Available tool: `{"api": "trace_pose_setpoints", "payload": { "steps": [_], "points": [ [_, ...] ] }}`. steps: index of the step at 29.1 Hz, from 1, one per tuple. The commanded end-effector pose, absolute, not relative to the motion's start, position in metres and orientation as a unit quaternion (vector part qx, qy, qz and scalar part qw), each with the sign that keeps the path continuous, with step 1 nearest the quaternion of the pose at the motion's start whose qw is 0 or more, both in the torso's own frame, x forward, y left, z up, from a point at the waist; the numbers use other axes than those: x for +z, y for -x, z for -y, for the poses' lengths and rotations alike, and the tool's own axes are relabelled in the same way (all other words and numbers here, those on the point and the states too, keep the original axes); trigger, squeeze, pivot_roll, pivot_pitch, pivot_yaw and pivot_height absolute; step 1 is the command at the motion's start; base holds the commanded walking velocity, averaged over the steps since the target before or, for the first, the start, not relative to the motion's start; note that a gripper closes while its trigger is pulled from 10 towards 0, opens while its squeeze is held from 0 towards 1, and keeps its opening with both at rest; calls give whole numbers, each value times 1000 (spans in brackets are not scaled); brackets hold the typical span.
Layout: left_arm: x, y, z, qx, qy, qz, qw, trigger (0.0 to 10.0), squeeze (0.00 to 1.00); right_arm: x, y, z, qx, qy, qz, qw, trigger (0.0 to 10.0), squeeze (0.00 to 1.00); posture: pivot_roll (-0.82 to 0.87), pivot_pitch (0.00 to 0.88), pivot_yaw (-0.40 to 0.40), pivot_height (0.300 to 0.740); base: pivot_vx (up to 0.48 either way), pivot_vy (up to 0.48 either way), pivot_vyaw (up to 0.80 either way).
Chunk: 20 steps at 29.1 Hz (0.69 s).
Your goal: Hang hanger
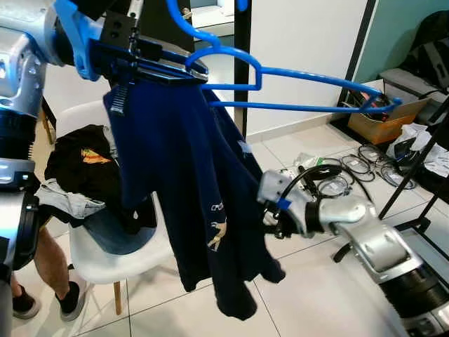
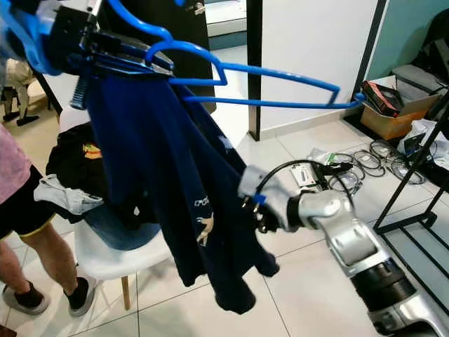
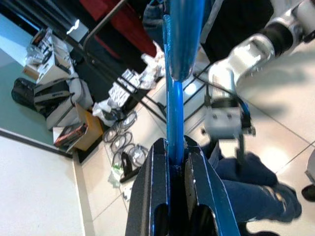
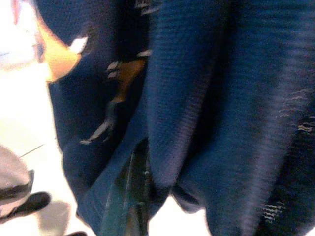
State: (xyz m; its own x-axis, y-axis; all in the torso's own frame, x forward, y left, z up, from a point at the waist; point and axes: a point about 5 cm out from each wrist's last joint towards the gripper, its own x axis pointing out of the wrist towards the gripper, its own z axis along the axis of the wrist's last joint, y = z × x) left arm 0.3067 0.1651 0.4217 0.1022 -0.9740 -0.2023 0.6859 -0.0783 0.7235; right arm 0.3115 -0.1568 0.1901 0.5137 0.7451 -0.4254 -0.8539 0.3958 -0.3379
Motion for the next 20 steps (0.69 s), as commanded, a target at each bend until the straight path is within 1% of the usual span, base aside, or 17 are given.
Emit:
{"api": "trace_pose_setpoints", "payload": {
  "steps": [1,3,4,8,11,13,17,19,20],
  "points": [
    [419,-306,-182,-632,-369,184,656,10000,0,199,-314,172,460,220,-76,857,0,0,34,0,68,740,0,0,0],
    [419,-306,-182,-632,-369,184,656,10000,0,199,-314,172,460,220,-76,857,0,0,34,0,68,740,0,0,0],
    [415,-309,-187,-625,-363,178,668,10000,0,213,-315,183,443,186,-36,876,0,0,34,0,67,740,0,0,0],
    [409,-311,-195,-613,-351,175,686,10000,0,231,-315,194,426,148,18,893,0,0,30,0,65,740,0,0,0],
    [408,-311,-197,-611,-348,175,689,10000,0,236,-316,196,420,138,32,897,0,0,30,0,65,740,0,0,0],
    [406,-311,-202,-603,-344,176,698,10000,0,241,-316,199,413,127,48,901,0,0,30,0,58,740,0,0,0],
    [407,-311,-203,-601,-344,177,700,10000,0,241,-317,199,411,124,52,902,0,0,32,0,57,740,0,0,0],
    [407,-310,-204,-599,-342,178,702,10000,0,245,-318,201,402,114,64,906,0,0,32,0,57,740,0,0,0],
    [405,-309,-205,-599,-343,176,702,10000,0,252,-321,203,391,99,85,911,0,0,35,0,58,740,0,0,0]
  ]
}}
